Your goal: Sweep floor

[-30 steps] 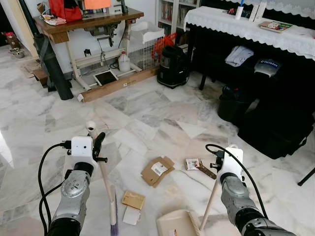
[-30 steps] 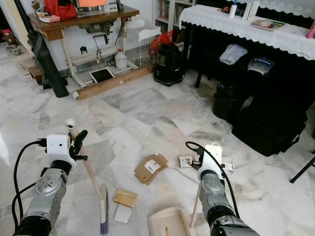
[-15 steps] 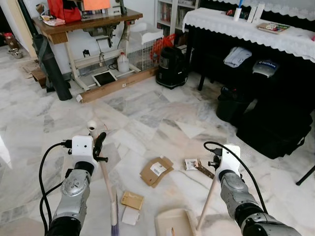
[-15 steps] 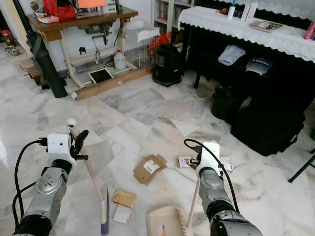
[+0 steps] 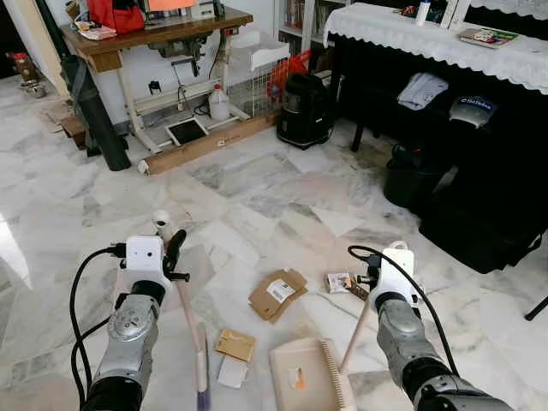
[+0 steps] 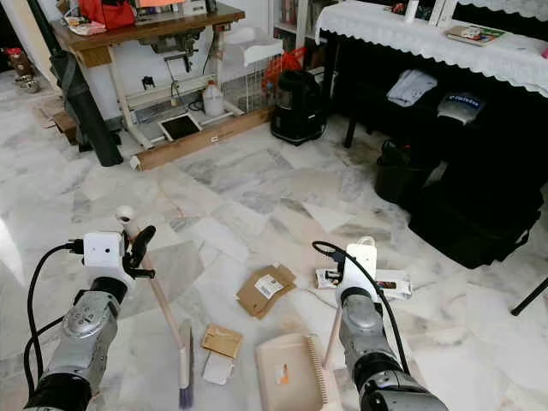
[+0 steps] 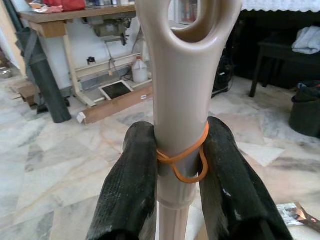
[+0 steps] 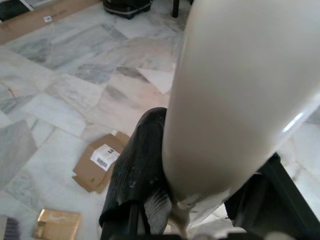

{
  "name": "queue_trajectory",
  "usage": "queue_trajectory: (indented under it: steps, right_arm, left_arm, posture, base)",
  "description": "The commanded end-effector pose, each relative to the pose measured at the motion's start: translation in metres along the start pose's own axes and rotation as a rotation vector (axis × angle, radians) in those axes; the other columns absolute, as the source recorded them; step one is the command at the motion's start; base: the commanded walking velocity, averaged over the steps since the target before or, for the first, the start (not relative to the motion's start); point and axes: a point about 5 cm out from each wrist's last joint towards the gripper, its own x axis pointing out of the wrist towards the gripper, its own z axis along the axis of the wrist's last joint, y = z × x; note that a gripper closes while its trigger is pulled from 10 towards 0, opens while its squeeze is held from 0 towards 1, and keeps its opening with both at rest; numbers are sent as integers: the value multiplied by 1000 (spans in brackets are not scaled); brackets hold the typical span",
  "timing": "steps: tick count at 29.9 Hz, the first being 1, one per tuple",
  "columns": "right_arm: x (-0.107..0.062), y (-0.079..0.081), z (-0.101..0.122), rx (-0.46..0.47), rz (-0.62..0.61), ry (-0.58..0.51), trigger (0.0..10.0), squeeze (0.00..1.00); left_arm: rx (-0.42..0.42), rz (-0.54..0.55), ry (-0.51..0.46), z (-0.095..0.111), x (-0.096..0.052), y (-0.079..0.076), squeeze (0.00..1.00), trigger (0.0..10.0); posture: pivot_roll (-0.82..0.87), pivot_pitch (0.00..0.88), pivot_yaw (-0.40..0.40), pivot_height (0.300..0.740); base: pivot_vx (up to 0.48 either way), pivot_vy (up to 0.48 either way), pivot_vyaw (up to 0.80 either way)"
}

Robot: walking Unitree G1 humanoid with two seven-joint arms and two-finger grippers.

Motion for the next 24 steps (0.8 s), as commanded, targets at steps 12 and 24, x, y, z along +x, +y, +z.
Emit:
queue_trajectory:
  steps: [12, 24]
  right_arm:
    - [-2, 4, -5, -19, -5, 10, 10000, 0]
    - [-4, -3, -13, 14, -42, 58, 10000, 0]
  left_arm:
    - [-14, -21, -52, 10, 4, -2, 0, 10000]
    - [-19, -48, -44, 9, 4, -6, 0, 10000]
  posture:
    - [96, 0, -13, 740]
    - [94, 0, -10, 740]
  base:
    - [0, 0, 0]
    - [0, 0, 0]
